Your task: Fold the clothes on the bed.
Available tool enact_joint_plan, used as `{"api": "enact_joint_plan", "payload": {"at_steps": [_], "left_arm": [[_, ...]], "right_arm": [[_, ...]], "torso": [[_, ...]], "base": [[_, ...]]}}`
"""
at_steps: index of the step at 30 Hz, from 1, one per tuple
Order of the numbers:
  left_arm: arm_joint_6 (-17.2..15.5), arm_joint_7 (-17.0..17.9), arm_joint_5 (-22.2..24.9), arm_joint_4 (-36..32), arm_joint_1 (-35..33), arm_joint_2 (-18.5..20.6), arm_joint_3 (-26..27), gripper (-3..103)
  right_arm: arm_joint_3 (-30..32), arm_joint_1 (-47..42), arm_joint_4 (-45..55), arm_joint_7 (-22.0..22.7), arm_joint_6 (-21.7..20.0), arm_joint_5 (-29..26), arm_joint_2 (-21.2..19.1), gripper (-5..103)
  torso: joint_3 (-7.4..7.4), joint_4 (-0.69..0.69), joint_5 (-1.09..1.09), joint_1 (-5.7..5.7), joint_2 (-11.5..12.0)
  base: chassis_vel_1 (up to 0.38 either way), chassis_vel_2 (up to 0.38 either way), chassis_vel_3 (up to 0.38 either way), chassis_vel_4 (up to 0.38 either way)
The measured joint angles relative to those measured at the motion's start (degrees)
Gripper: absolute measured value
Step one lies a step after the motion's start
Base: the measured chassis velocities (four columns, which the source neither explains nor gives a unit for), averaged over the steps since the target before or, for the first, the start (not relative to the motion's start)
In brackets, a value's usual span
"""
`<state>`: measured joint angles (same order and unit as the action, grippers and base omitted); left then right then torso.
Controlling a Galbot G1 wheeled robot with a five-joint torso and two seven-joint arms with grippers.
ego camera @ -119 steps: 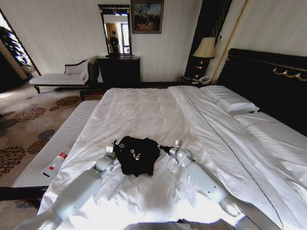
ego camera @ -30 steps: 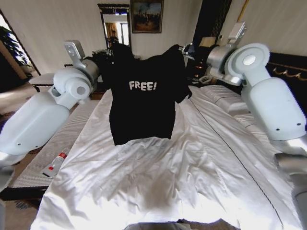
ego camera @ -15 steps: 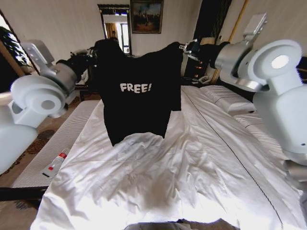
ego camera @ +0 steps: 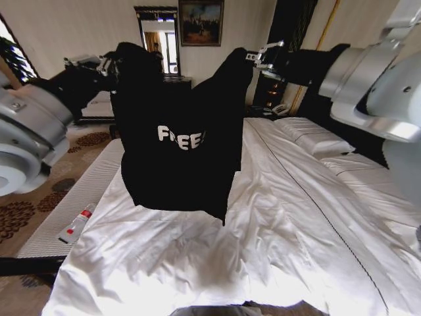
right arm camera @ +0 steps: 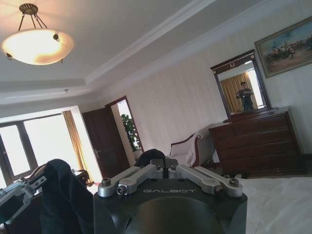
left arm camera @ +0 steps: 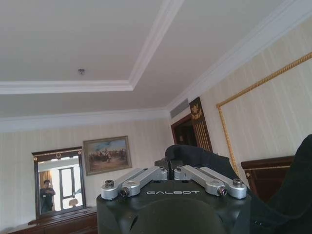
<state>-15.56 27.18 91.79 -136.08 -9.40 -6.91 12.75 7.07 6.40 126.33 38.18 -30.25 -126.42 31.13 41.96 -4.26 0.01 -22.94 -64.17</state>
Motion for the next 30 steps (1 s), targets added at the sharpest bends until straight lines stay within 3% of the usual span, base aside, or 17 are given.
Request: {"api": "enact_joint_plan", "payload": {"at_steps": [2,10,11,15,20,30], "left_arm": [[0.0,0.0,1.32,-0.81,-0.03,1.09,1.04,1],[-0.01,1.05,7.36,-6.14,-0.11,5.09,5.75,1],[-0.01,1.05,7.36,-6.14,-0.11,5.09,5.75,1],[-0.43,2.91,12.44,-7.54,-0.11,7.15,8.25,1],[-1.0,5.12,17.14,-7.55,-0.02,8.25,11.11,1],[-3.69,11.5,26.69,-7.37,0.15,9.37,16.04,1]], "right_arm": [[1.32,-0.91,0.84,0.0,0.0,-1.19,-1.31,0],[18.62,-13.35,8.21,-0.35,-0.03,-9.04,-12.27,0],[18.62,-13.35,8.21,-0.35,-0.03,-9.04,-12.27,0],[25.64,-15.56,11.66,0.12,0.21,-16.26,-17.02,0],[31.25,-19.24,15.13,0.78,0.43,-18.79,-19.12,0],[33.09,-18.55,17.24,2.44,1.3,-22.85,-21.34,0]], "torso": [[0.0,0.01,0.0,0.0,0.0],[-0.01,-0.02,-0.02,0.01,0.0],[-0.01,-0.02,-0.02,0.01,0.0],[-0.01,0.0,0.01,0.01,0.0],[-0.01,-0.01,0.0,0.01,0.0],[0.0,0.0,0.0,0.0,0.0]], "base": [[0.0,0.0,0.0,0.0],[0.0,0.0,0.0,0.0],[0.0,0.0,0.0,0.0],[0.0,0.0,0.0,0.0],[0.0,0.0,0.0,0.0],[0.0,0.0,0.0,0.0]]}}
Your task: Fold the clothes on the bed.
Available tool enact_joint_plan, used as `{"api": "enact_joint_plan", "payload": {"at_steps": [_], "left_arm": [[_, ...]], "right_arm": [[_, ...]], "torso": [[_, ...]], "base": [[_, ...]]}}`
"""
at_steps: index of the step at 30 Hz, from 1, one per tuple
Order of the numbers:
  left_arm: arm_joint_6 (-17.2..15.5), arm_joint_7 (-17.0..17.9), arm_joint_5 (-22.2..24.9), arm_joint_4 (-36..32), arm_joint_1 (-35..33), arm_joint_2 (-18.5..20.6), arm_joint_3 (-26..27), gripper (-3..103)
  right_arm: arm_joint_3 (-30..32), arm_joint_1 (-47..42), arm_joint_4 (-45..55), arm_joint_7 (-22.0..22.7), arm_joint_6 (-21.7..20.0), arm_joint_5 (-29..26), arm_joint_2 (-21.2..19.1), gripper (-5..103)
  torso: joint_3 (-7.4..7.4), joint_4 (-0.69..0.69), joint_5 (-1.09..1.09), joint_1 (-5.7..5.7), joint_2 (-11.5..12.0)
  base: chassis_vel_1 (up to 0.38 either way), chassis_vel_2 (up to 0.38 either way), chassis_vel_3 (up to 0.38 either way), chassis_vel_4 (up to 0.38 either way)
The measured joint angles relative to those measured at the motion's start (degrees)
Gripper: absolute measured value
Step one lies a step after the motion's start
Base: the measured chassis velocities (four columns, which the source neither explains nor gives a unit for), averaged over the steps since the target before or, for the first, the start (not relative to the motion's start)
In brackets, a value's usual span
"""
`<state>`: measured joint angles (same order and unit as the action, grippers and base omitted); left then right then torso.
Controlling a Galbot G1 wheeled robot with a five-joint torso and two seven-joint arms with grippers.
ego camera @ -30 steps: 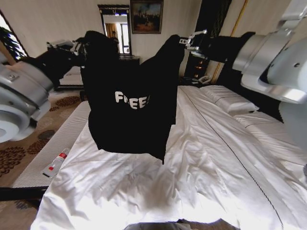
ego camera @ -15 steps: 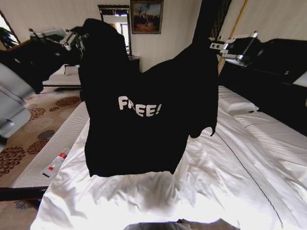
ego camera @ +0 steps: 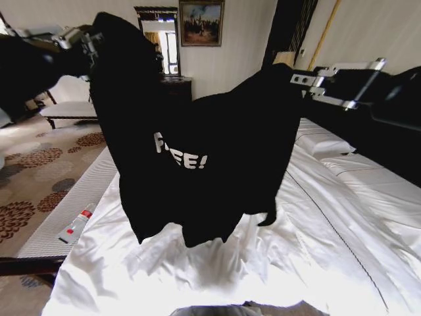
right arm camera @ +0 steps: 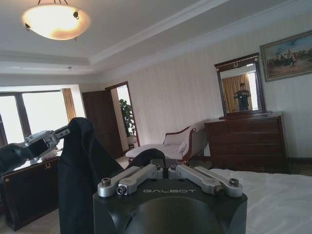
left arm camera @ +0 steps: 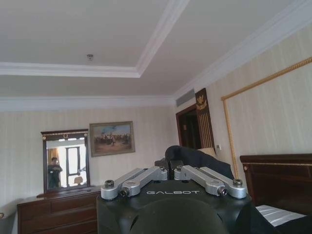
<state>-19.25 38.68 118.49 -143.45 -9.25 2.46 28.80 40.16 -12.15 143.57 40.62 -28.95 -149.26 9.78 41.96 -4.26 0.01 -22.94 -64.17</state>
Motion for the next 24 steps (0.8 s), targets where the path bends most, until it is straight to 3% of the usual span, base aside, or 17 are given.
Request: {"api": "enact_joint_plan", "payload": {"at_steps": [9,12,18,21,24], "left_arm": [[-0.89,2.65,5.36,0.09,0.87,0.59,2.28,1],[-1.1,3.77,10.24,0.11,2.44,1.19,3.49,1],[-1.1,4.24,15.55,0.13,5.89,2.15,1.47,1],[-1.09,4.46,14.71,0.16,3.84,1.08,1.35,1],[-1.43,5.02,5.39,0.21,-5.56,-4.06,2.5,1]], "right_arm": [[0.27,1.51,-0.05,0.2,-0.46,-2.74,-2.06,0],[0.31,1.94,-0.11,0.53,-1.06,-3.22,-2.1,0],[-0.42,1.79,-0.92,1.07,-2.81,-3.87,-1.23,0],[-1.31,1.08,-2.06,1.09,-3.67,-2.89,0.02,0],[-3.51,-2.28,-2.92,1.2,-4.57,1.86,4.12,0]], "torso": [[0.0,-0.01,0.0,-0.01,0.0],[0.0,-0.01,0.0,0.0,0.0],[0.0,0.01,0.0,0.0,0.0],[-0.01,0.01,-0.01,0.0,0.0],[0.0,-0.02,0.0,0.0,0.0]], "base": [[0.0,0.0,0.0,0.0],[0.0,0.0,0.0,0.0],[0.0,0.0,0.0,0.0],[0.0,0.0,0.0,0.0],[0.0,0.0,0.0,0.0]]}}
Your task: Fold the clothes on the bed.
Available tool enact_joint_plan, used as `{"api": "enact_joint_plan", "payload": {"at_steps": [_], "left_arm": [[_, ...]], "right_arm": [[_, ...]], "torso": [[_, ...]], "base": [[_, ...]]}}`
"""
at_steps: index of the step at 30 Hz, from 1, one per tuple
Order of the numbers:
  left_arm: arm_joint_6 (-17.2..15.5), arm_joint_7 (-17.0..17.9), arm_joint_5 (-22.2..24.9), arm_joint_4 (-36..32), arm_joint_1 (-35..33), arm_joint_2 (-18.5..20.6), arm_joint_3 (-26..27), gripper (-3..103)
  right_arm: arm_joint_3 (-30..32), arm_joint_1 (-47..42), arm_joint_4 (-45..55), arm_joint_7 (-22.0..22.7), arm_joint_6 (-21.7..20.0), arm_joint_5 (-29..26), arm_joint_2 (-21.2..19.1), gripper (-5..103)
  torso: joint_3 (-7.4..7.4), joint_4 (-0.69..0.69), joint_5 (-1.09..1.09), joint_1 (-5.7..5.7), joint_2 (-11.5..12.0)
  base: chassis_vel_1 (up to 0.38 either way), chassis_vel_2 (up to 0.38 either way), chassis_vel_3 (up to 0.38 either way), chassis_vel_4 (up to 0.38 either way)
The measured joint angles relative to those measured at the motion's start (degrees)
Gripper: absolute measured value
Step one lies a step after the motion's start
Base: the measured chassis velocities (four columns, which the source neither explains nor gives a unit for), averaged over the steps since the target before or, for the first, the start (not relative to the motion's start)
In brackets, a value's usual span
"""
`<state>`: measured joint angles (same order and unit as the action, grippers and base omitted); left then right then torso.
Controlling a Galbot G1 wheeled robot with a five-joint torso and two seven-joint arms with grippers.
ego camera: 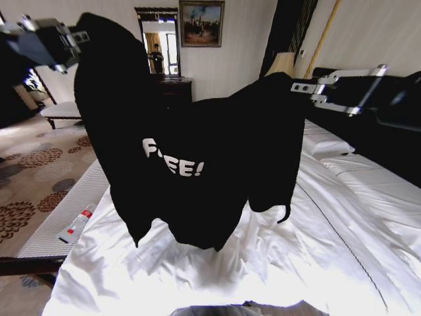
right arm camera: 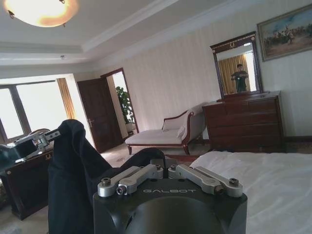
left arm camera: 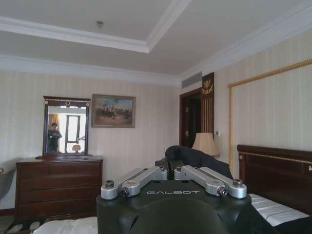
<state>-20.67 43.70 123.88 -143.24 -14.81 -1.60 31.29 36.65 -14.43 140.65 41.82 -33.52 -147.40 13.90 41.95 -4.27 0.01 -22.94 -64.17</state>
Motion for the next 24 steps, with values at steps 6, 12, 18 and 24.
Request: {"api": "enact_joint_plan", "payload": {"at_steps": [6,12,18,24], "left_arm": [[-1.23,-0.05,-12.91,0.08,-10.6,-8.45,-5.81,1],[-2.06,-1.2,-23.99,0.1,-11.54,-14.21,-18.15,1],[-2.44,-4.22,-35.01,4.79,-11.08,-20.54,-29.41,1],[-1.42,-7.89,-45.6,15.99,-10.3,-28.8,-37.55,1]], "right_arm": [[-9.99,-4.36,-2.39,0.0,-0.82,12.76,9.49,0],[-23.79,-5.09,-9.32,-2.03,-0.82,26.42,19.27,0],[-32.29,-6.0,-17.89,-6.0,-0.6,37.6,27.19,0],[-38.71,-5.57,-30.06,-12.4,0.78,47.6,32.29,0]], "torso": [[0.03,0.03,0.0,-0.02,0.02],[0.02,0.03,0.0,-0.02,0.02],[0.02,0.02,0.01,-0.02,0.02],[0.02,0.0,0.0,-0.02,0.02]], "base": [[0.0,0.0,0.0,0.0],[0.0,0.0,0.0,0.0],[0.0,0.0,0.0,0.0],[0.0,0.0,0.0,0.0]]}}
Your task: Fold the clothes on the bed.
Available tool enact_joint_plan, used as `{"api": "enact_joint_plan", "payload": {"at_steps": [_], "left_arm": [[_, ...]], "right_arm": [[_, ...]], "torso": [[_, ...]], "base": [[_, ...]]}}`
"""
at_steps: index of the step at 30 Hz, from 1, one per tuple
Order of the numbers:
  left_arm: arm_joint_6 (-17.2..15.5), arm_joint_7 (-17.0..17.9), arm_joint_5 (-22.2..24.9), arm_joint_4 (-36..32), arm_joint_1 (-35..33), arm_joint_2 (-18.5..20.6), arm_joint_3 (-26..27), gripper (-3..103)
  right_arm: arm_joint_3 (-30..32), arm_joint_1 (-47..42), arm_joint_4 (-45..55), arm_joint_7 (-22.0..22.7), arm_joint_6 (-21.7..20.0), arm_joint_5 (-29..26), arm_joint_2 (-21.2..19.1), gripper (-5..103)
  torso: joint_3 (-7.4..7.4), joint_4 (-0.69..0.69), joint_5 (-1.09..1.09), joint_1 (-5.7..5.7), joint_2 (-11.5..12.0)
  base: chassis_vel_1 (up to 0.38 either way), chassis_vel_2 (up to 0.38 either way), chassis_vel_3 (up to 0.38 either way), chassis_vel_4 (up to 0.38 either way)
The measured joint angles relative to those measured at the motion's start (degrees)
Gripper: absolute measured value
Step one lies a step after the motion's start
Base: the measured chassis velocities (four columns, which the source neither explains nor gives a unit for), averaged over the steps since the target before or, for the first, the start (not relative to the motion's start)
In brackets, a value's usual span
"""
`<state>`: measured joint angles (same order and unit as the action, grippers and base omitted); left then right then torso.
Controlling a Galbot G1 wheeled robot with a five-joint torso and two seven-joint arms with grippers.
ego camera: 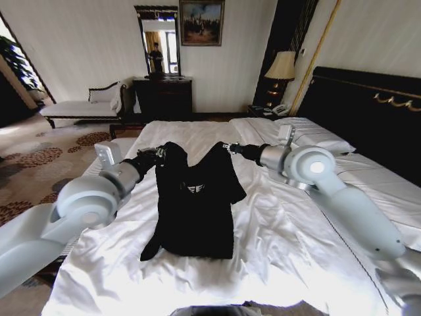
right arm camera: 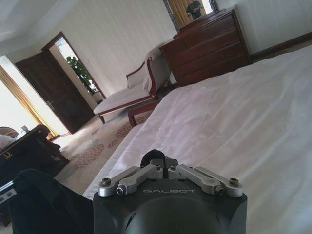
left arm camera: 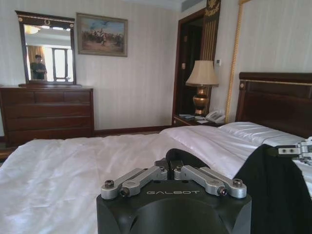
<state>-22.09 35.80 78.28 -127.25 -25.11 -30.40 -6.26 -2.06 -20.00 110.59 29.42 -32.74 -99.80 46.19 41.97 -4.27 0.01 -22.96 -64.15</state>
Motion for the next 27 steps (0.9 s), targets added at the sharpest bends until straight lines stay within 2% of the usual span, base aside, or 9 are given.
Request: {"api": "enact_joint_plan", "payload": {"at_steps": [4,5,9,13,16,17,22,23,27], "left_arm": [[0.81,-3.74,-4.4,9.95,0.93,-4.28,-2.51,1],[0.81,-3.74,-4.4,9.95,0.93,-4.28,-2.51,1],[1.3,-6.01,-7.68,18.48,2.38,-8.63,-5.05,1],[1.3,-6.98,-9.23,23.2,4.18,-11.35,-7.0,1],[1.26,-8.17,-10.64,31.74,7.08,-15.9,-8.58,1],[1.26,-8.17,-10.64,31.74,7.08,-15.9,-8.58,1],[1.48,-10.1,-13.34,42.69,10.67,-22.94,-10.06,1],[1.48,-10.1,-13.34,42.69,10.67,-22.94,-10.06,1],[1.54,-10.43,-14.34,48.92,13.08,-27.24,-10.65,1]], "right_arm": [[-4.37,3.27,-9.73,-4.4,1.67,6.29,3.79,0],[-4.37,3.27,-9.73,-4.4,1.67,6.29,3.79,0],[-7.9,5.66,-20.67,-8.11,2.96,12.78,8.24,0],[-9.63,6.74,-25.9,-8.73,3.45,15.8,11.46,0],[-11.58,8.75,-32.38,-9.7,4.54,19.15,16.88,0],[-11.58,8.75,-32.38,-9.7,4.54,19.15,16.88,0],[-14.2,12.91,-45.89,-13.98,7.19,25.03,24.78,0],[-14.2,12.91,-45.89,-13.98,7.19,25.03,24.78,0],[-14.76,15.26,-53.83,-15.3,8.67,28.42,28.34,0]], "torso": [[-0.01,0.01,0.0,0.01,-0.01],[-0.01,0.01,0.0,0.01,-0.01],[-0.01,0.03,0.01,0.01,-0.01],[0.0,0.0,-0.01,0.0,0.0],[-0.01,-0.01,0.0,0.01,-0.01],[-0.01,-0.01,0.0,0.01,-0.01],[-0.01,0.05,0.02,0.0,-0.01],[-0.01,0.05,0.02,0.0,-0.01],[0.0,0.0,-0.01,0.0,-0.01]], "base": [[0.0,0.0,0.0,0.0],[0.0,0.0,0.0,0.0],[0.0,0.0,0.0,0.0],[0.0,0.0,0.0,0.0],[0.0,0.0,0.0,0.0],[0.0,0.0,0.0,0.0],[0.0,0.0,0.0,0.0],[0.0,0.0,0.0,0.0],[0.0,0.0,0.0,0.0]]}}
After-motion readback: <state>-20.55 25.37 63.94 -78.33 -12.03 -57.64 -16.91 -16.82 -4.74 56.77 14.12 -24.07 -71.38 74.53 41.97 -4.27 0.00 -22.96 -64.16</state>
